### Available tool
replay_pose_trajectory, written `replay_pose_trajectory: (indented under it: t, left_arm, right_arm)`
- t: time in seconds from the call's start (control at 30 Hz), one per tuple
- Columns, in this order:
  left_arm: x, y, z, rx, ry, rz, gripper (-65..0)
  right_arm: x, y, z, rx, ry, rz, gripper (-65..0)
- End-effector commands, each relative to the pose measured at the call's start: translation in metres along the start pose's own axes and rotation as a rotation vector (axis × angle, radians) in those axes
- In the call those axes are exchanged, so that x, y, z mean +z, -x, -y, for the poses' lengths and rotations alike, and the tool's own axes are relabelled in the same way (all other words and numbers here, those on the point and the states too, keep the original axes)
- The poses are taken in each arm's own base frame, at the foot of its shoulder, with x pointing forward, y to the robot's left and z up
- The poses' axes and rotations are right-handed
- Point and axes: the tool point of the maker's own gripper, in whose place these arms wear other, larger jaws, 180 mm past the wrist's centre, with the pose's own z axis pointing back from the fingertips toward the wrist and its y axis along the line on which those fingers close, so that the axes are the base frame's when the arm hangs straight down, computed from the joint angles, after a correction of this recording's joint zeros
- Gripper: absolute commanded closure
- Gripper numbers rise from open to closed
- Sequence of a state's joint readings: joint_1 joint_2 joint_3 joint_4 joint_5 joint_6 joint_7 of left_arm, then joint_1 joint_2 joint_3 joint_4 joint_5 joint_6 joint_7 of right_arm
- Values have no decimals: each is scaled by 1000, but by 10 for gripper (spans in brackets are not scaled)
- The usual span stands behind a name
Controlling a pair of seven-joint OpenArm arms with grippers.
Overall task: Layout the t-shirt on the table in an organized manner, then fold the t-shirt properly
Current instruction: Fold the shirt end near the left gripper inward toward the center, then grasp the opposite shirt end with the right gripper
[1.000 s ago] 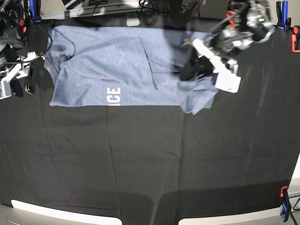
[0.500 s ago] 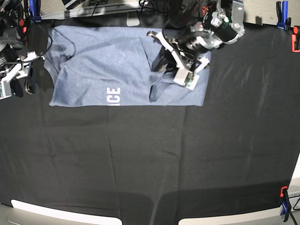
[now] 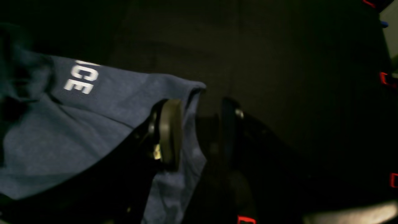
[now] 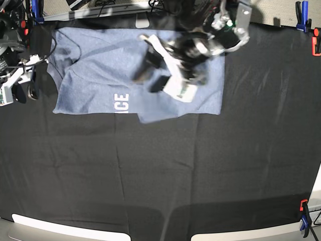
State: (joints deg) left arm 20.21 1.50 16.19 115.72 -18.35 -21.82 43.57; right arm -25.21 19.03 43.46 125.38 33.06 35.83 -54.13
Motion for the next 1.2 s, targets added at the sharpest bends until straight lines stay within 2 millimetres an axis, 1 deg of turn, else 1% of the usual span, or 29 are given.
replay_pose_trajectory:
  t: [0.0, 0.13, 0.27, 0.33, 0.43, 0.5, 0.6, 0.67, 0.73, 0.8, 0.9, 0.97, 1.03, 1.17]
  left_arm:
    - [0, -14, -2, -35, -10, 38, -286]
    - [2, -14, -31, -119, -128, -4, -286]
    - [15, -11, -62, -127, -238, -21, -286]
    - [26, -13, -81, -127, -293, 3, -285]
    - [49, -17, -105, -132, -333, 54, -279]
    - [64, -12, -117, -135, -345, 45, -279]
    - [88, -3, -135, -125, -379, 23, -279]
    - [101, 1, -142, -111, -391, 20, -279]
    - [111, 3, -147, -102, -400, 19, -279]
    - [115, 6, -150, -109, -408, 5, -279]
    - [116, 6, -151, -108, -410, 2, -279]
    - [115, 6, -151, -109, -410, 3, -279]
    - [115, 5, -151, -110, -411, 3, -279]
    - [115, 4, -151, -111, -410, 5, -279]
  right_arm:
    - [3, -10, 2, 22, 7, 31, -212]
    - [3, -10, 2, 23, 7, 31, -212]
    - [3, -9, 3, 25, 11, 24, -212]
    - [2, 2, 6, 24, 22, -30, -212]
    - [-5, 25, 12, -28, 15, -93, -213]
    - [-12, 41, 19, -80, 10, -114, -220]
    - [-23, 65, 33, -164, -1, -132, -289]
    - [-30, 78, 40, -241, -35, -145, -314]
    - [-37, 87, 47, -324, -70, -148, -315]
    - [-46, 95, 52, -382, -107, -158, -315]
    - [-58, 104, 51, -486, -182, -167, -315]
    - [-67, 107, 49, -551, -216, -168, -315]
    - [-76, 113, 43, -577, -245, -194, -314]
    - [-91, 131, 20, -576, -321, -292, -314]
